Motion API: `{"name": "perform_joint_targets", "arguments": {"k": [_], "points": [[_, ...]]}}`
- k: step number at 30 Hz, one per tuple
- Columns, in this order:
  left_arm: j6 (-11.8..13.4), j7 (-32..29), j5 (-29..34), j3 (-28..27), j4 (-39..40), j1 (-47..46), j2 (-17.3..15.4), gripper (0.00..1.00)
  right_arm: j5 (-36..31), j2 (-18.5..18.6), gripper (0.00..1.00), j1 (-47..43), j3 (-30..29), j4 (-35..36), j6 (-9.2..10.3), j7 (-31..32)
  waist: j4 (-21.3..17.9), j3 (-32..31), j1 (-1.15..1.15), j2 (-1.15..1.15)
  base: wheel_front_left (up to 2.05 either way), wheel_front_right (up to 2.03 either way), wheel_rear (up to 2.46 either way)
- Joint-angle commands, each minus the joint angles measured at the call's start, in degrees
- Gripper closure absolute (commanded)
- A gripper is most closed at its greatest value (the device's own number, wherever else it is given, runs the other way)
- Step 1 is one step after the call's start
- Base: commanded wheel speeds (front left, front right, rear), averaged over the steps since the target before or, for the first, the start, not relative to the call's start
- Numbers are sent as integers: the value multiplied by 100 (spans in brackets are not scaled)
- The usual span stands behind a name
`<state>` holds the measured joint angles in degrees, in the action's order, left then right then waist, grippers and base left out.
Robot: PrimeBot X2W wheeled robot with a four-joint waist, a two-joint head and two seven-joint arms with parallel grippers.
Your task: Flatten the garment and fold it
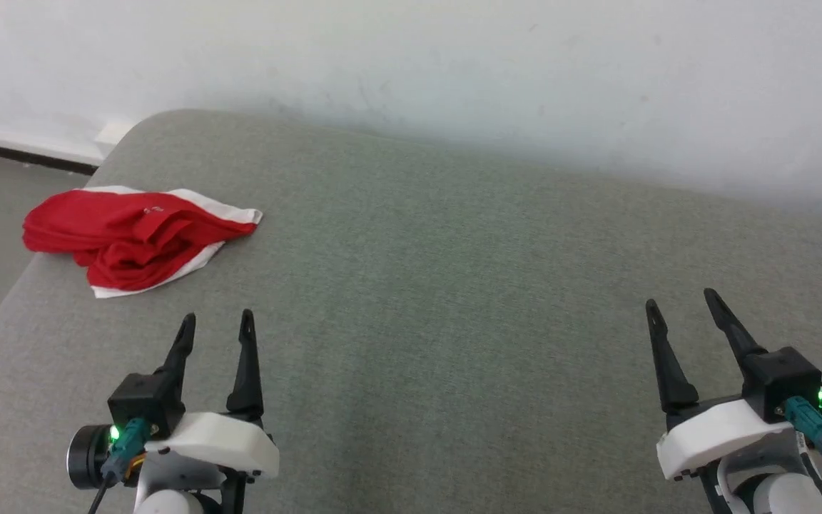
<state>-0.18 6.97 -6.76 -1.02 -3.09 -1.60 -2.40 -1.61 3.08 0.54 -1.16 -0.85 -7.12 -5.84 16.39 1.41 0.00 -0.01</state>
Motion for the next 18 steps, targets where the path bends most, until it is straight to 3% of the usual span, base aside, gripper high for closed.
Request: {"name": "perform_joint_targets", "arguments": {"k": [1,18], "points": [[73,66,-53,-33,-29,-67,-23,0,-55,-10,0,26,22,29,-18,-48,191,48,0,1,0,0,0],[323,269,-313,-48,55,-10,-29,0,-140,-13,0,37,101,67,-23,-136,865,221,0,1,-6,-6,-6]]}}
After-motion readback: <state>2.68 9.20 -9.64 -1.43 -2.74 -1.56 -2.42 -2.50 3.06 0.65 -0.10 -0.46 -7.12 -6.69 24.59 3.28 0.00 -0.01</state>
